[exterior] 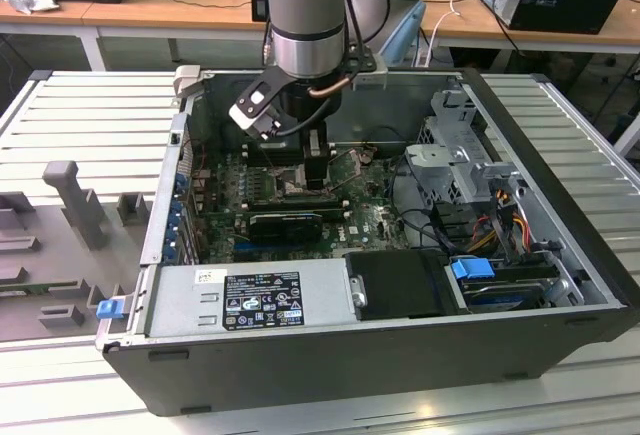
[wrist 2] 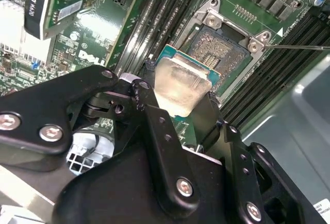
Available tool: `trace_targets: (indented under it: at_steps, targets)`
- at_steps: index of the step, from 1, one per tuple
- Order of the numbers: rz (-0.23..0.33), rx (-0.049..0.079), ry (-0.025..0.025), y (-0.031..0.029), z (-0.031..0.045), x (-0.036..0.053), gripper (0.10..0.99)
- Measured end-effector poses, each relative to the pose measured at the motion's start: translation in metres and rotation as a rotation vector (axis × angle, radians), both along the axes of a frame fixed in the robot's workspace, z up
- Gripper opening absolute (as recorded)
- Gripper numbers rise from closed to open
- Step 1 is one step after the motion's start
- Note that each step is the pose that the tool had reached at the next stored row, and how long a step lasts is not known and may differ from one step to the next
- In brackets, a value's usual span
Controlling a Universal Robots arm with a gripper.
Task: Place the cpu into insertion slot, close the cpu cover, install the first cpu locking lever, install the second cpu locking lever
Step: 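Place the cpu into insertion slot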
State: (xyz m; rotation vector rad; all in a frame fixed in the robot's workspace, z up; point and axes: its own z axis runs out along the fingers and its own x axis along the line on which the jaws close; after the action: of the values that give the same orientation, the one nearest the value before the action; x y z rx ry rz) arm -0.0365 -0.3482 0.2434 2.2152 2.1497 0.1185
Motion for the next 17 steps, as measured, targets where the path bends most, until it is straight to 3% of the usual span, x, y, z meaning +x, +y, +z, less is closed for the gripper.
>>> trace_targets:
  at_steps: [5, 6, 7, 10, 17]
  targets:
    - [0.002, 0.000, 0.0000, 0.0086, -0.0045, 0.0001, 0.525]
    - [0.008, 0.000, 0.0000, 0.0185, -0.0119, -0.0055, 0.525]
    - [0.010, 0.000, 0.0000, 0.0202, -0.0210, -0.0087, 0.525]
    - [0.044, 0.003, -0.0001, 0.0215, -0.0256, -0.0105, 0.525]
    - [0.026, 0.004, -0.0001, 0.0236, -0.0311, -0.0107, 0.525]
